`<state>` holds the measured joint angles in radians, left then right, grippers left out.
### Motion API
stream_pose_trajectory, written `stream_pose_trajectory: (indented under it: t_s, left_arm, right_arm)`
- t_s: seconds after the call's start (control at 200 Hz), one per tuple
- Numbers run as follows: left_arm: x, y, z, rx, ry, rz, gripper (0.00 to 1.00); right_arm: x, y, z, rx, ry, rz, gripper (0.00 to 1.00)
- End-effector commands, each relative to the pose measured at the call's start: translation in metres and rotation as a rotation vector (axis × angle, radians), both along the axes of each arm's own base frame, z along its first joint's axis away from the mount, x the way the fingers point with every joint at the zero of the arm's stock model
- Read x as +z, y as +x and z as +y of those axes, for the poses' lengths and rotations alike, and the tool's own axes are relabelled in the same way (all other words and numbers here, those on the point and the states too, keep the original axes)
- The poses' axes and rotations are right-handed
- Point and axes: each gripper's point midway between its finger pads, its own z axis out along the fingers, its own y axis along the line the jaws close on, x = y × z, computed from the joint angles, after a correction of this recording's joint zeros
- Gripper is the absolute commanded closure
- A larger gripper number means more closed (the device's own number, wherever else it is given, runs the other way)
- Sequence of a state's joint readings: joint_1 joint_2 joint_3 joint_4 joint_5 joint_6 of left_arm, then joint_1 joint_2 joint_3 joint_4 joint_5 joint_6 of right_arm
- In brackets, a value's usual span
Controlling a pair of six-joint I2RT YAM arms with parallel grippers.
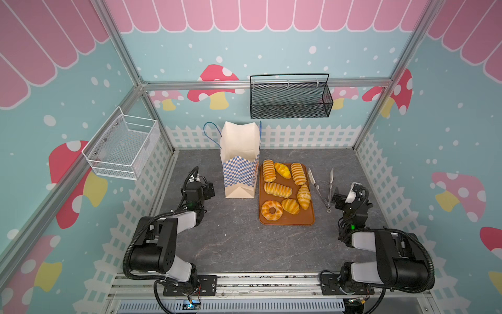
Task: Take the fake bread out of the paper bag
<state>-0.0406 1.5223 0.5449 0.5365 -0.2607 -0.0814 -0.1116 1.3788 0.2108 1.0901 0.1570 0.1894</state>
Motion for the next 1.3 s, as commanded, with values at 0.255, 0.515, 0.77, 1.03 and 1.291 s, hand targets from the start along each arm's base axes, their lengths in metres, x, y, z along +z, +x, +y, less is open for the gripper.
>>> stream_pose_trajectory:
  t_s: [0.255, 0.515, 0.77, 1.03, 1.291]
  left_arm:
    - [0.014, 0.005, -0.006, -0.004, 0.053, -0.059, 0.0]
    - [0.015, 0.004, -0.006, -0.005, 0.05, -0.064, 0.0]
    - [0.015, 0.002, -0.006, -0.004, 0.049, -0.074, 0.0]
    - [0.015, -0.017, 0.006, 0.068, 0.051, -0.214, 0.0]
    - [0.014, -0.017, 0.005, 0.069, 0.042, -0.189, 0.0]
  right_arm:
    - [0.019, -0.011, 0.026, 0.153, -0.08, -0.122, 0.02]
    - [0.001, 0.017, 0.044, 0.214, -0.135, -0.038, 0.02]
    - [0.001, 0.012, 0.047, 0.221, -0.145, -0.048, 0.02]
    - [0.0, 0.012, 0.048, 0.223, -0.146, -0.041, 0.02]
    - [0.001, 0.012, 0.047, 0.22, -0.147, -0.042, 0.02]
